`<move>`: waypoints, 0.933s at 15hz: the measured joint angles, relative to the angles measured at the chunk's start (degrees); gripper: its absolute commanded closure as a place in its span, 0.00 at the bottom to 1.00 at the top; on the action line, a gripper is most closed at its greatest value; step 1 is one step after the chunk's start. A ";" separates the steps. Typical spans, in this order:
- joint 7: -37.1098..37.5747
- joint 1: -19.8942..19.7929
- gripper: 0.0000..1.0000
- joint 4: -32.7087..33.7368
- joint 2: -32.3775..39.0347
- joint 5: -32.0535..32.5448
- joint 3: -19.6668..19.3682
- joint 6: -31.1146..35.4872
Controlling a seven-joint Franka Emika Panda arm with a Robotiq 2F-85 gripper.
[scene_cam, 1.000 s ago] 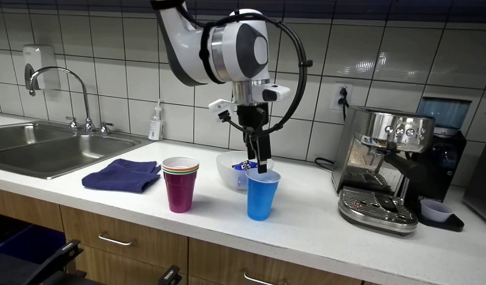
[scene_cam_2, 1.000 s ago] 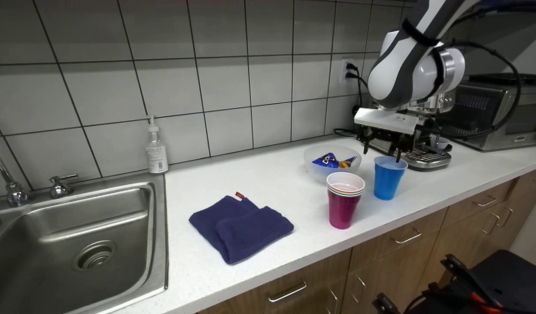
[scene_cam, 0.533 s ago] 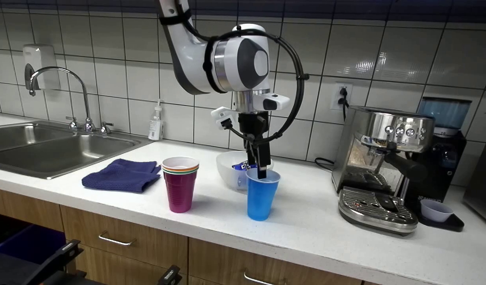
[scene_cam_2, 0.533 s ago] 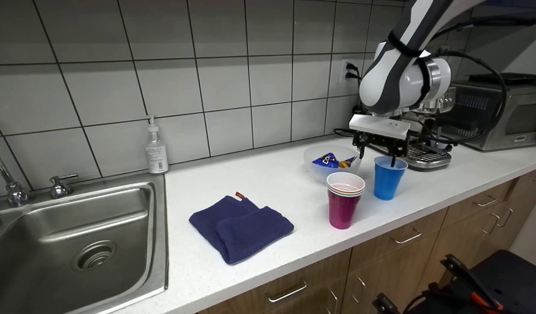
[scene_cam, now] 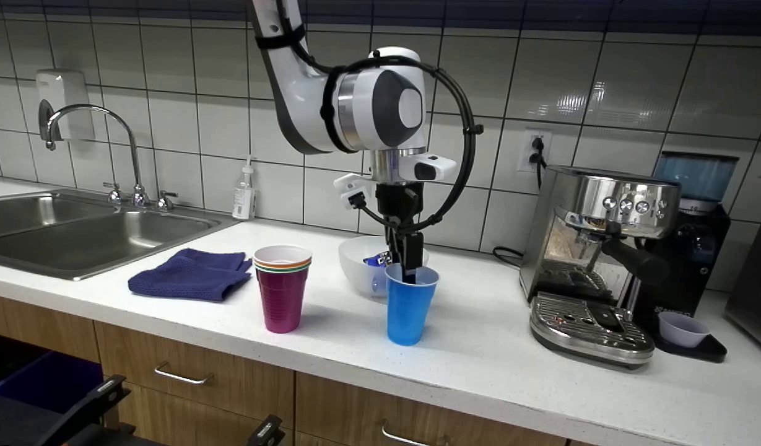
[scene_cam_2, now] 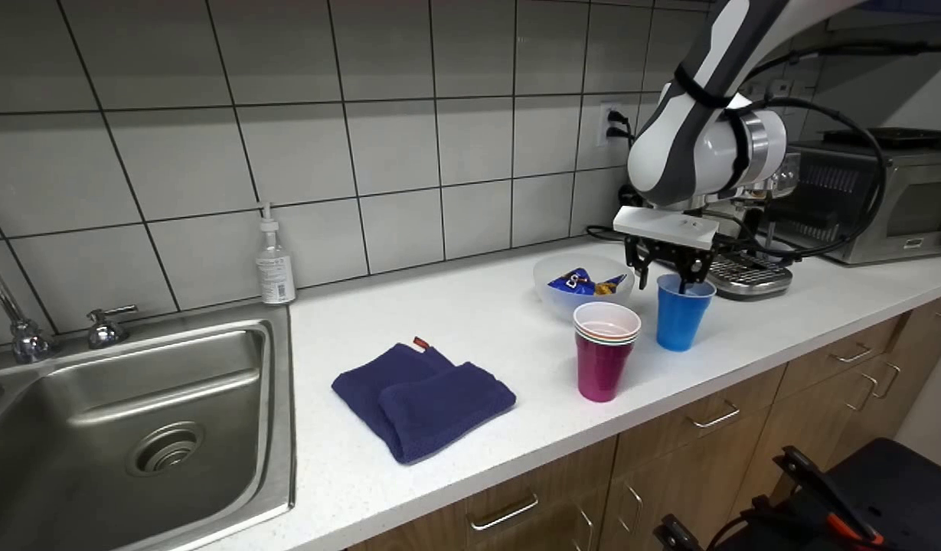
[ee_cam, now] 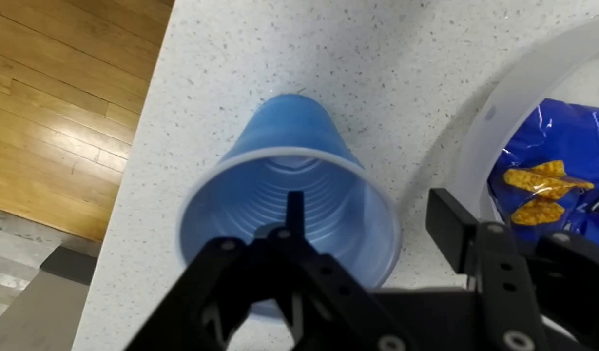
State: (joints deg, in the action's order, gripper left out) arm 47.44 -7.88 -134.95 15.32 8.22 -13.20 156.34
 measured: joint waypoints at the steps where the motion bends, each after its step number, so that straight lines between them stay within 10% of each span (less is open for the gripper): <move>1: -0.10 0.19 0.70 0.02 0.03 -0.06 -0.19 0.00; 5: -0.28 0.54 0.99 0.08 0.02 -0.11 -0.59 0.00; 14: -0.64 0.75 0.99 0.13 -0.26 -0.12 -1.58 0.00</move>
State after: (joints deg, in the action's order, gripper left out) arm 46.80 -7.13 -134.82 15.06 8.11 -14.78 156.34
